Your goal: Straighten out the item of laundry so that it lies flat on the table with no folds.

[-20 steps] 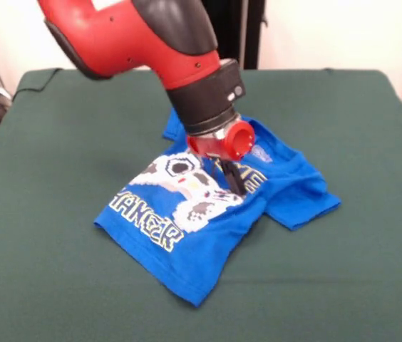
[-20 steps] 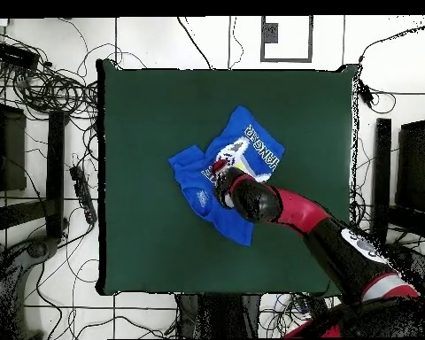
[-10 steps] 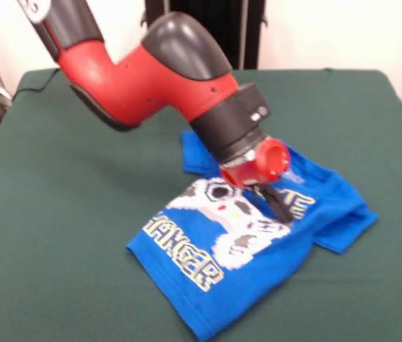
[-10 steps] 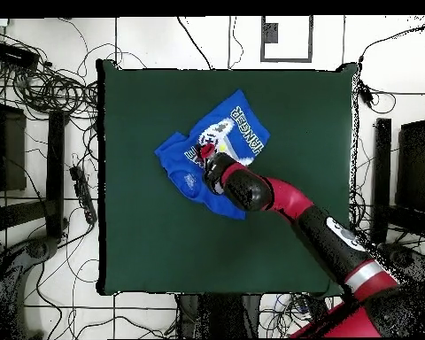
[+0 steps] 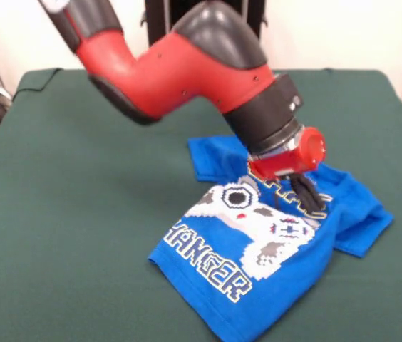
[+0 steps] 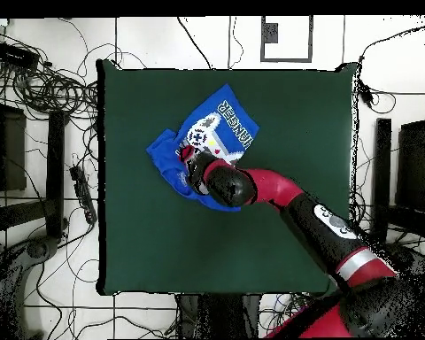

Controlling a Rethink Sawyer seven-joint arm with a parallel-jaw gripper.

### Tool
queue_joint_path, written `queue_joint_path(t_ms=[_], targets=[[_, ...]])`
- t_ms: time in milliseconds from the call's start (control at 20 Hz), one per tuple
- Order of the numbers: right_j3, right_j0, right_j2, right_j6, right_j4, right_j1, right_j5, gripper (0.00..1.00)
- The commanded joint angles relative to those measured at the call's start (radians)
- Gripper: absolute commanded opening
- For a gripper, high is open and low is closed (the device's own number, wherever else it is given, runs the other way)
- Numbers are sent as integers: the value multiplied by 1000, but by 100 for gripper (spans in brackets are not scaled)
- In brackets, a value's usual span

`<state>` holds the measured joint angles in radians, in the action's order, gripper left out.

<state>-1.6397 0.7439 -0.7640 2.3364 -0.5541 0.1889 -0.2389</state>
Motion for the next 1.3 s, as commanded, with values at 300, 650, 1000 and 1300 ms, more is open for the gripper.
queue_joint_path(t_ms=[300, 650, 1000, 1300], targets=[[147, -375, 601, 42, -220, 522, -415, 0], [-34, -251, 511, 133, 74, 457, -479, 0], [-180, -133, 393, 87, 269, 324, -340, 0], [-247, -93, 349, 57, 341, 304, -322, 0]])
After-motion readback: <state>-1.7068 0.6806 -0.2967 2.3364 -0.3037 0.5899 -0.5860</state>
